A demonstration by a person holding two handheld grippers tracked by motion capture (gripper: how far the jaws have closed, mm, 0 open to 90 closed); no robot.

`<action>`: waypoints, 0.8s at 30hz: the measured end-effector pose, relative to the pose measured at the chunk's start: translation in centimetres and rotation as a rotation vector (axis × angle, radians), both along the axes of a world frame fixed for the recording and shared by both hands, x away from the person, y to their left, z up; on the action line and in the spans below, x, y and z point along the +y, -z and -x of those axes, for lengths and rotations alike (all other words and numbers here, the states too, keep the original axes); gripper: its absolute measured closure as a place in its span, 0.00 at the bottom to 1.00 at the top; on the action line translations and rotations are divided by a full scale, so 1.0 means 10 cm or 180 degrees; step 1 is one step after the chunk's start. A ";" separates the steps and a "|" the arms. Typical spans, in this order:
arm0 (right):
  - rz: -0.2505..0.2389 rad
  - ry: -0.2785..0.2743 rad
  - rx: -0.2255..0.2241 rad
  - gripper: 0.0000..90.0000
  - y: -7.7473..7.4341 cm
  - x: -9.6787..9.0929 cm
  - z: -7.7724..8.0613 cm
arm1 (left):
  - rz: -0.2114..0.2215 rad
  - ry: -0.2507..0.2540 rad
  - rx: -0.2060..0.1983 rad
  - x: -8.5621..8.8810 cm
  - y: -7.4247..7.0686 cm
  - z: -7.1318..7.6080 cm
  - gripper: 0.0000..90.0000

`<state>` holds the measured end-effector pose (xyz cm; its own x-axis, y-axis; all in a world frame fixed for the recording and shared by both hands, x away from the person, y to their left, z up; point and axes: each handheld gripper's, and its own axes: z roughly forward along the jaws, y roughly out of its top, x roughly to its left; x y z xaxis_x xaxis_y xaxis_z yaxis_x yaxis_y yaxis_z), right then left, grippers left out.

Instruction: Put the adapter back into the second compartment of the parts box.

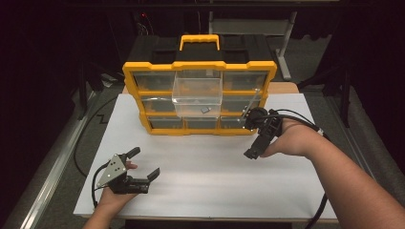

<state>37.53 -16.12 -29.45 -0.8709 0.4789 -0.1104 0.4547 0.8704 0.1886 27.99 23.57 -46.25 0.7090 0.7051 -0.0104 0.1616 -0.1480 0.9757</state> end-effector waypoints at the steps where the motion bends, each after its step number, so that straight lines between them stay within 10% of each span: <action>1: -0.0002 0.0012 0.0015 0.00 0.03 0.00 0.00 | 0.0002 -0.0001 0.0000 0.00 0.00 0.00 0.00; 24: 0.0103 0.0013 0.0299 0.00 0.90 0.01 -0.01 | -0.0001 0.0004 0.0006 0.00 0.00 0.00 0.00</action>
